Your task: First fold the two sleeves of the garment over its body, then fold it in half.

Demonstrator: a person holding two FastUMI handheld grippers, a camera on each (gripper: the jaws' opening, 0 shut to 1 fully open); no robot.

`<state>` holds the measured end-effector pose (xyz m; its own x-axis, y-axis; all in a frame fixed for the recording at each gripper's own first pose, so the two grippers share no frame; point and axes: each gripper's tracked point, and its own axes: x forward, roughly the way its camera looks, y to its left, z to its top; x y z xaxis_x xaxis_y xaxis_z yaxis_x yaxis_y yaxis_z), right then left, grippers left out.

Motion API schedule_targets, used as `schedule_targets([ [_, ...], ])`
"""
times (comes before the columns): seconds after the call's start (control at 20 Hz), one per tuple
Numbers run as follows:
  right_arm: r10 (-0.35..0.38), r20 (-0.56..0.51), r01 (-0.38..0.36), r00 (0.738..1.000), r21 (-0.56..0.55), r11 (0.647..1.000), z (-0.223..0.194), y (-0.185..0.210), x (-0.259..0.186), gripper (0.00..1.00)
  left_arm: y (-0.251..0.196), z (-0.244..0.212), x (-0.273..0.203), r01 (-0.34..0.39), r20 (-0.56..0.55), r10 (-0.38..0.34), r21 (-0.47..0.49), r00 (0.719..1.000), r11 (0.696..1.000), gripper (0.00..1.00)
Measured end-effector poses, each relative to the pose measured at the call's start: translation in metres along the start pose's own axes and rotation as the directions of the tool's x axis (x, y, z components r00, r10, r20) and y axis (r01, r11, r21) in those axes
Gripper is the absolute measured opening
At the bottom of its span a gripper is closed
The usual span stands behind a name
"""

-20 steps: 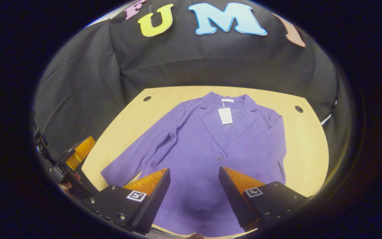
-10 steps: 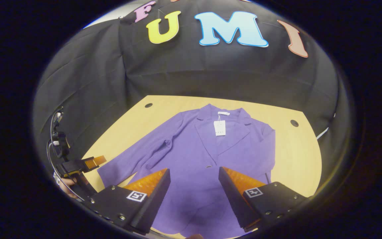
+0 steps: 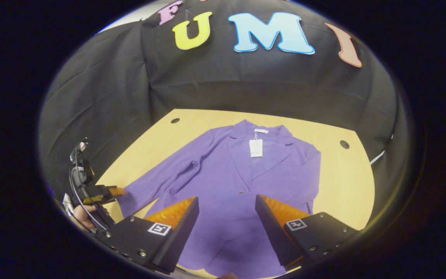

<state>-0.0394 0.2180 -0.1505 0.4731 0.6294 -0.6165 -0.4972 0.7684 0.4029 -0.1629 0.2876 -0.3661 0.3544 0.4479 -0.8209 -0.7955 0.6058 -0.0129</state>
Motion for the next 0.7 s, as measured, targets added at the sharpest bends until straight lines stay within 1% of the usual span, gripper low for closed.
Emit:
schedule_targets([
  [0.1, -0.002, -0.007, 0.002, 1.000, -0.007, 1.000, -0.002, -0.002, 0.000, 0.92, 0.006, -0.002, 0.006, -0.025, -0.017, 0.025, -0.002, 1.000, 1.000, 0.97],
  [0.15, -0.001, -0.009, 0.001, 1.000, -0.011, 1.000, -0.003, -0.002, 0.000, 0.92, 0.007, 0.001, 0.008, -0.027, -0.010, 0.027, 0.007, 1.000, 1.000, 0.96],
  [0.35, 0.011, -0.018, -0.011, 1.000, -0.012, 1.000, -0.004, -0.001, 0.003, 0.91, 0.000, -0.003, 0.008, -0.047, -0.025, 0.049, 0.085, 0.998, 0.995, 0.96],
  [0.4, 0.014, -0.018, -0.014, 1.000, -0.010, 1.000, -0.004, 0.000, 0.004, 0.91, 0.000, -0.003, 0.010, -0.050, -0.021, 0.052, 0.084, 0.998, 0.995, 0.96],
  [0.45, 0.018, -0.016, -0.019, 1.000, -0.007, 1.000, -0.004, 0.001, 0.004, 0.91, -0.001, -0.003, 0.010, -0.056, -0.020, 0.058, 0.079, 0.998, 0.995, 0.92],
  [0.6, 0.026, -0.016, -0.026, 1.000, -0.006, 1.000, -0.004, 0.000, 0.007, 0.92, -0.005, -0.004, 0.011, -0.054, -0.009, 0.055, 0.086, 0.998, 0.995, 0.85],
  [0.7, 0.027, -0.017, -0.027, 0.999, -0.006, 1.000, -0.004, 0.000, 0.009, 0.92, -0.013, -0.005, 0.012, -0.039, 0.001, 0.039, 0.100, 0.999, 0.994, 0.77],
])
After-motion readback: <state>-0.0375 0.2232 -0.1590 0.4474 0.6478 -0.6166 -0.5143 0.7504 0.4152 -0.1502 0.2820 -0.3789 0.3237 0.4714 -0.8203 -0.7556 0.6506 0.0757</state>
